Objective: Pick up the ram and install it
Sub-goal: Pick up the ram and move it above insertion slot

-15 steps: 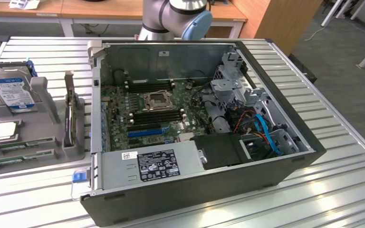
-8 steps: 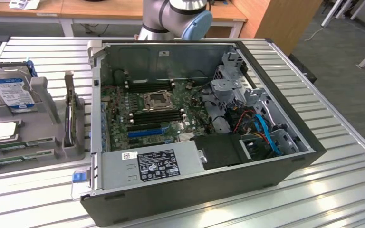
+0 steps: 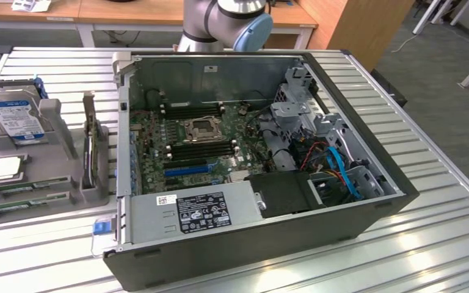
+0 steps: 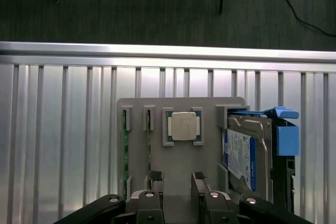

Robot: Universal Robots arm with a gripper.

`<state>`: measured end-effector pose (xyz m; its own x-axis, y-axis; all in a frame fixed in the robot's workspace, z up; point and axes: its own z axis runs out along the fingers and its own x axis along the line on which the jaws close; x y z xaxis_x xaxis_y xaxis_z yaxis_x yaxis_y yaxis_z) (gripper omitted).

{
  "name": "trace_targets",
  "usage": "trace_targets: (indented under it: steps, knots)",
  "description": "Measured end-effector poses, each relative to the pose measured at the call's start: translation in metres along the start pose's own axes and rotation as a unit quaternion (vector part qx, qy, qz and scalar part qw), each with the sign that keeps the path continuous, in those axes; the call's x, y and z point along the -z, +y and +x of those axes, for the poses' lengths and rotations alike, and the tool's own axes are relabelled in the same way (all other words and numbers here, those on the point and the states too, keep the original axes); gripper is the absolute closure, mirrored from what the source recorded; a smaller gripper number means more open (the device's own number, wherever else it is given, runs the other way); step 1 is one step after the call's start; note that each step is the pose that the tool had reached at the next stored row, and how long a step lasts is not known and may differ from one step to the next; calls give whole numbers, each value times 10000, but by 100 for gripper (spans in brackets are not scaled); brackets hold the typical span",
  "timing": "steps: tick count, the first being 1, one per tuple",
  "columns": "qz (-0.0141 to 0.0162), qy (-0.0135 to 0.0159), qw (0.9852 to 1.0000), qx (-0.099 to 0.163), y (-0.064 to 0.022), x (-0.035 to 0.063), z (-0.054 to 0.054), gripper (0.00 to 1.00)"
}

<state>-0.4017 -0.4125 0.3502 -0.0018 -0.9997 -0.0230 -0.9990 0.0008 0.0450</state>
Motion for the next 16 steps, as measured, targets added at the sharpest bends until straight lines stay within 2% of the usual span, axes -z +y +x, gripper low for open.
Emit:
trace_targets:
  steps: [16]
  knots:
    - [0,0,10000,0,-9,-197,5,65]
